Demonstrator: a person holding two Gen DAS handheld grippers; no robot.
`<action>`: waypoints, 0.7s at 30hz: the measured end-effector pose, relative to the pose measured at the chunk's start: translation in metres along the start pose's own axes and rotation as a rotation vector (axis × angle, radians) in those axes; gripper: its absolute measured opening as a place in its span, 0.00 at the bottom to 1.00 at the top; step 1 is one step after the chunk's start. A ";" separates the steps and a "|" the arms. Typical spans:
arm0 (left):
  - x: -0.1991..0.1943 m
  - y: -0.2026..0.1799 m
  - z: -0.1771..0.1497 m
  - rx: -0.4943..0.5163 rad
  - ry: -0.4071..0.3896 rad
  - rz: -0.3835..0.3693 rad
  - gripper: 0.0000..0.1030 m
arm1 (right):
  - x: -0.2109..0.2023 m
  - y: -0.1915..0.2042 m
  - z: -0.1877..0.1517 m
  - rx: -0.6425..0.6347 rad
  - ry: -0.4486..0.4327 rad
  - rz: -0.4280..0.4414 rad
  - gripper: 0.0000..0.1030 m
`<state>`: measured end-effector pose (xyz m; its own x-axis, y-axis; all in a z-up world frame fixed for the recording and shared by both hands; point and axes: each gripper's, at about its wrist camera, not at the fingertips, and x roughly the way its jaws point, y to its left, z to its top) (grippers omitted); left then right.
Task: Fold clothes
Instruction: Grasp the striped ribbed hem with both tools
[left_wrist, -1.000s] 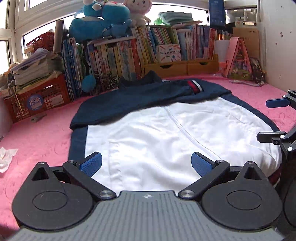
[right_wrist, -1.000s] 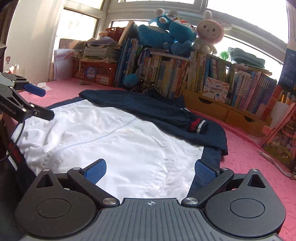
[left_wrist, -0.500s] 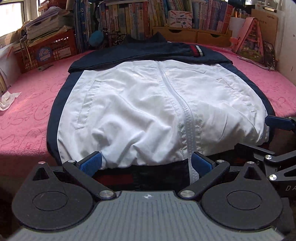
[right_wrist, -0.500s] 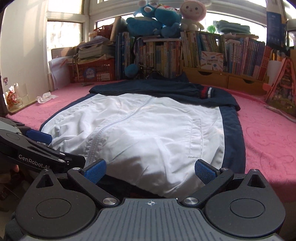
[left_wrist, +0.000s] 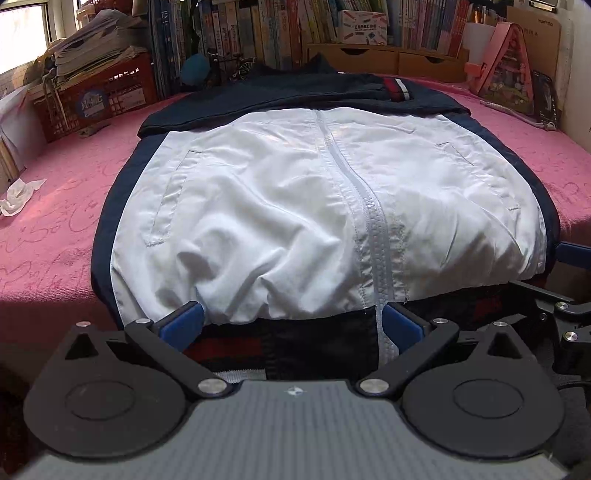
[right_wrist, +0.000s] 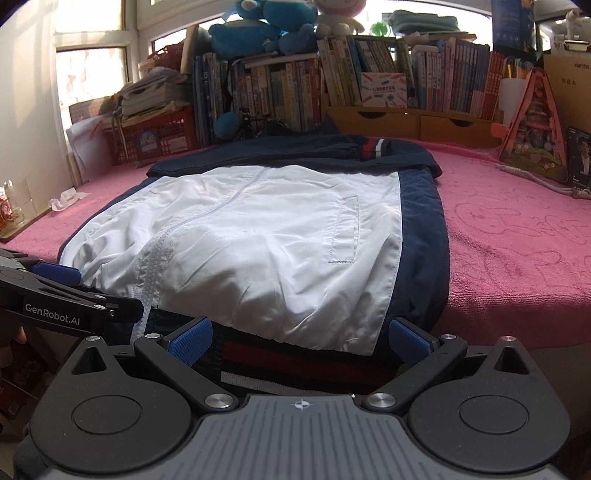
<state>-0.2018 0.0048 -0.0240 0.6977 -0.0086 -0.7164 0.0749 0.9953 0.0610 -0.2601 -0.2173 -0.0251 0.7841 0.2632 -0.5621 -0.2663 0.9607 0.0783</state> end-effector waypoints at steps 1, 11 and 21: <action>0.000 0.000 0.000 -0.002 0.001 -0.001 1.00 | 0.000 0.000 0.000 -0.006 -0.002 -0.008 1.00; 0.006 -0.003 -0.002 -0.008 0.019 0.010 1.00 | 0.004 -0.005 -0.007 0.001 0.027 -0.018 1.00; 0.011 -0.005 -0.001 0.006 0.035 0.024 1.00 | 0.010 -0.028 -0.018 -0.014 0.116 0.112 0.99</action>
<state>-0.1955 -0.0005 -0.0332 0.6739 0.0183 -0.7386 0.0634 0.9946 0.0825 -0.2545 -0.2431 -0.0479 0.6790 0.3560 -0.6420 -0.3570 0.9243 0.1350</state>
